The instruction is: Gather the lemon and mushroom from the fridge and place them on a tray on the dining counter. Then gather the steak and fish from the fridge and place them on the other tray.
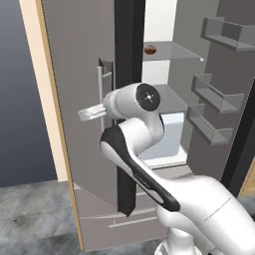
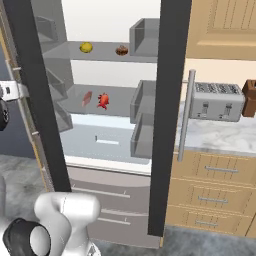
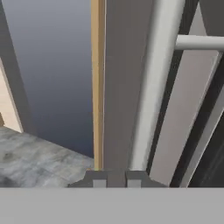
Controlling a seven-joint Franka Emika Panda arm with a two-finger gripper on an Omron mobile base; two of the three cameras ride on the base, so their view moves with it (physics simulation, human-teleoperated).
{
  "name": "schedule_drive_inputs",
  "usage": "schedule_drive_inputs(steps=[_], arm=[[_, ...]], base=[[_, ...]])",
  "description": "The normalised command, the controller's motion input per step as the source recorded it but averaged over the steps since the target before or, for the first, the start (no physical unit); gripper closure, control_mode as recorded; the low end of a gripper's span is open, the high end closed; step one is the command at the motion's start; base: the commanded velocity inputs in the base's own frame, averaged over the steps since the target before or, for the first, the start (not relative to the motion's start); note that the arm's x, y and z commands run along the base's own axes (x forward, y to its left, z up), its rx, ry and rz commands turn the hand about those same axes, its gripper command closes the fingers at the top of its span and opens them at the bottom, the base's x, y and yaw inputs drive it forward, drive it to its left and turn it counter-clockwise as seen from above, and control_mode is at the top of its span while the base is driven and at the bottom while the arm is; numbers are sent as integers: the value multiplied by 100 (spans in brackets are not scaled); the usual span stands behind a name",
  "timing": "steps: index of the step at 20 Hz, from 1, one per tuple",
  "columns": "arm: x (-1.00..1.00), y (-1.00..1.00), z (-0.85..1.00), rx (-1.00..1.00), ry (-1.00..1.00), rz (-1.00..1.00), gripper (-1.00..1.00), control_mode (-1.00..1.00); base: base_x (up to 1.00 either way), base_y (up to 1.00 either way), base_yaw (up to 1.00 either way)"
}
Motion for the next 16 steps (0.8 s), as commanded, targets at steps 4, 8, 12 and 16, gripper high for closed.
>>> schedule_drive_inputs(steps=[4, 8, 12, 16], arm=[[-100, -21, 0, 17, -5, -3, -100, -100], [-95, -57, 2, 22, -2, -2, -100, -100], [-59, -90, 14, 28, 2, -3, -100, -100], [-23, -100, 34, 31, 9, -4, -100, -100]], base=[[0, 0, 0], [0, 0, 0], [0, 0, 0], [0, 0, 0]])
